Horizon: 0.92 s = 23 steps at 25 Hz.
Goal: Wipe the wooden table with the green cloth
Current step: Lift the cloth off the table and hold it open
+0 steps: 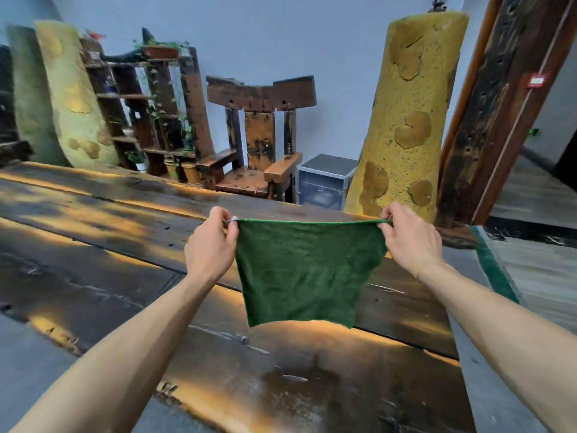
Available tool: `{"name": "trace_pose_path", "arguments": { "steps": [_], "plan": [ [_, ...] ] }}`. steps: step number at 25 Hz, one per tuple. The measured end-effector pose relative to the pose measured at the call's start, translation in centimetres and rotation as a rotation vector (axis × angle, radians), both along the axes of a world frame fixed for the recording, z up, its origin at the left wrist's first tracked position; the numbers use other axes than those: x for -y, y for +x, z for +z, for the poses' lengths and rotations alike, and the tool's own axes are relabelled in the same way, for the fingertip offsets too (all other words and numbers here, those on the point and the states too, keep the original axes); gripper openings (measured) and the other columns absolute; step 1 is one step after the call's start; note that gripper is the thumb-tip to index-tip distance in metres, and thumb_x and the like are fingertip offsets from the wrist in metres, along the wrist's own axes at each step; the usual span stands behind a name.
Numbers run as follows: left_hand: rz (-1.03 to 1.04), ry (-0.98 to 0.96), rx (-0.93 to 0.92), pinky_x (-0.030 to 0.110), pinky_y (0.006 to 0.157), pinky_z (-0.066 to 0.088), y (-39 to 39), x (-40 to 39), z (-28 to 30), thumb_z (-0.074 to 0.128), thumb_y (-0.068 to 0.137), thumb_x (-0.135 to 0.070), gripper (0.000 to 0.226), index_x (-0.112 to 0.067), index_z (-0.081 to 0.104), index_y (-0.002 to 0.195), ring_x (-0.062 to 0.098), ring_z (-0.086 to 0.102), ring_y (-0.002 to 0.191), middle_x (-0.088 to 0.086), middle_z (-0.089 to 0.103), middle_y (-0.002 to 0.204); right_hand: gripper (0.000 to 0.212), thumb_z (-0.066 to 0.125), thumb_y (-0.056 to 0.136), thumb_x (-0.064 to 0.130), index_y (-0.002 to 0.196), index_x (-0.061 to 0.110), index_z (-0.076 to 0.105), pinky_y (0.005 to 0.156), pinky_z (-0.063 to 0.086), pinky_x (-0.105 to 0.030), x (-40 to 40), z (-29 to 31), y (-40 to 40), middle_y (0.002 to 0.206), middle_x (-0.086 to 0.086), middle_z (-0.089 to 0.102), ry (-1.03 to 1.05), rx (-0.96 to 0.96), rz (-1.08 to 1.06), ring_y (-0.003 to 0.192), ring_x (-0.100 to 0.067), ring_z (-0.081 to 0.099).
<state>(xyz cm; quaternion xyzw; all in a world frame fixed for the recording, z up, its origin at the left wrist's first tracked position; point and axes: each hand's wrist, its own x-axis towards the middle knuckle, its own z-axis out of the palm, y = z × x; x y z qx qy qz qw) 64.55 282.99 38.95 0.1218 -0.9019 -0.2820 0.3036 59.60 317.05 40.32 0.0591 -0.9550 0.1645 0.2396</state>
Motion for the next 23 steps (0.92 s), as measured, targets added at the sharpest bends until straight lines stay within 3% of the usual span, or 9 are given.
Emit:
{"name": "trace_pose_path", "arguments": {
  "steps": [7, 12, 20, 23],
  "plan": [
    [0.268, -0.059, -0.012, 0.039, 0.070, 0.043, 4.6, 6.4, 2.1, 0.051, 0.099, -0.035, 0.011, -0.025, 0.049, 0.099, 0.035, 0.063, 0.089, 0.004, 0.071, 0.099, 0.007, 0.051, 0.101, 0.028, 0.100, 0.027, 0.045, 0.066, 0.036, -0.035, 8.9, 1.2, -3.4, 0.110, -0.003, 0.062, -0.040, -0.028, 0.248, 0.080, -0.030, 0.055],
    [0.452, -0.083, -0.018, 0.039, 0.069, 0.044, 10.1, 10.5, 2.6, 0.052, 0.100, -0.035, 0.011, -0.025, 0.049, 0.098, 0.033, 0.063, 0.088, 0.002, 0.070, 0.096, 0.006, 0.052, 0.102, 0.030, 0.101, 0.029, 0.046, 0.065, 0.045, -0.034, 16.0, 0.9, -3.8, 0.109, 0.000, 0.064, -0.079, -0.041, 0.449, 0.076, -0.026, 0.057],
    [0.669, -0.139, 0.040, 0.035, 0.063, 0.042, 18.2, 15.5, 2.8, 0.050, 0.104, -0.034, 0.009, -0.026, 0.048, 0.101, 0.023, 0.060, 0.085, -0.005, 0.063, 0.094, 0.003, 0.047, 0.103, 0.027, 0.102, 0.029, 0.045, 0.064, 0.034, -0.032, 25.9, 0.6, -1.5, 0.108, 0.001, 0.060, -0.078, 0.022, 0.659, 0.073, -0.023, 0.046],
    [0.728, -0.136, 0.072, 0.039, 0.068, 0.051, 20.6, 17.5, 2.5, 0.047, 0.105, -0.033, 0.008, -0.025, 0.049, 0.103, 0.023, 0.061, 0.086, -0.001, 0.065, 0.097, 0.001, 0.048, 0.103, 0.027, 0.103, 0.028, 0.047, 0.062, 0.033, -0.031, 29.3, 0.8, -0.4, 0.106, 0.001, 0.058, -0.082, 0.033, 0.731, 0.073, -0.022, 0.047]
  ]
}}
